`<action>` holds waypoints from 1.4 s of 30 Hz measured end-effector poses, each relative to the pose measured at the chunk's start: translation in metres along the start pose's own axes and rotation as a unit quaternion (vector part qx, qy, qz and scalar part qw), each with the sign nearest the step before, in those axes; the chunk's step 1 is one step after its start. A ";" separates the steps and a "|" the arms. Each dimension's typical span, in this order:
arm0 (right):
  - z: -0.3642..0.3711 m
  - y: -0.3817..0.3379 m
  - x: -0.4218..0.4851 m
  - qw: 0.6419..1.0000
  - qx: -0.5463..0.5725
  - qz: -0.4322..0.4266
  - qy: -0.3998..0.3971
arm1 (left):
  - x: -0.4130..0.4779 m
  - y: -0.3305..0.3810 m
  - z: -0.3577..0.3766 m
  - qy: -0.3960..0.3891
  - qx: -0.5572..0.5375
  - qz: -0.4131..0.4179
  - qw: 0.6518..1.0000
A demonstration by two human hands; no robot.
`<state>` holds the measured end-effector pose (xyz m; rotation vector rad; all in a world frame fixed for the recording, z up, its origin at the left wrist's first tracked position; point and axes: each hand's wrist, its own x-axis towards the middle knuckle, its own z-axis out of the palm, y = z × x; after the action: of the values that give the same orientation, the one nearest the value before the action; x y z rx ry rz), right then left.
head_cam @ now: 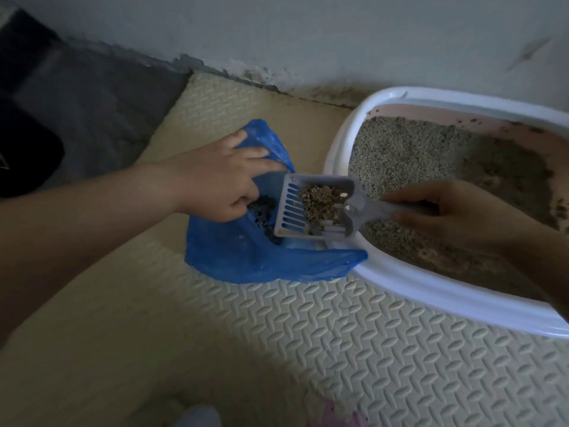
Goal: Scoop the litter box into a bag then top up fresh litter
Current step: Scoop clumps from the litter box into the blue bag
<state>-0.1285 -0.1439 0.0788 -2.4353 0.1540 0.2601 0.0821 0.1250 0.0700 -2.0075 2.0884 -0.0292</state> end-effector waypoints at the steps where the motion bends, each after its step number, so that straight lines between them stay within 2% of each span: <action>1: -0.001 -0.003 0.006 1.000 -0.016 0.002 -0.008 | -0.005 0.001 0.001 0.003 -0.013 -0.006 1.000; 11: 0.012 -0.036 0.060 0.982 -0.183 -0.030 -0.040 | -0.037 0.004 0.011 0.071 -0.116 -0.056 0.989; 21: 0.018 -0.068 0.084 0.974 -0.220 -0.047 -0.037 | -0.048 0.002 0.020 0.091 -0.162 -0.084 0.979; 27: 0.021 -0.082 0.082 0.990 -0.118 -0.057 0.041 | -0.053 0.006 0.027 0.084 -0.183 -0.098 0.975; 34: 0.046 -0.082 0.077 0.982 0.024 -0.104 0.158 | -0.056 0.011 0.031 0.106 -0.199 -0.112 0.968; 42: 0.055 -0.079 0.068 0.971 0.079 -0.152 0.169 | -0.056 0.013 0.030 0.110 -0.212 -0.118 0.964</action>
<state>-0.0567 -0.0508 0.0705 -2.2861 -0.0490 -0.2951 0.0767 0.1859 0.0477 -2.6071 2.1092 0.1755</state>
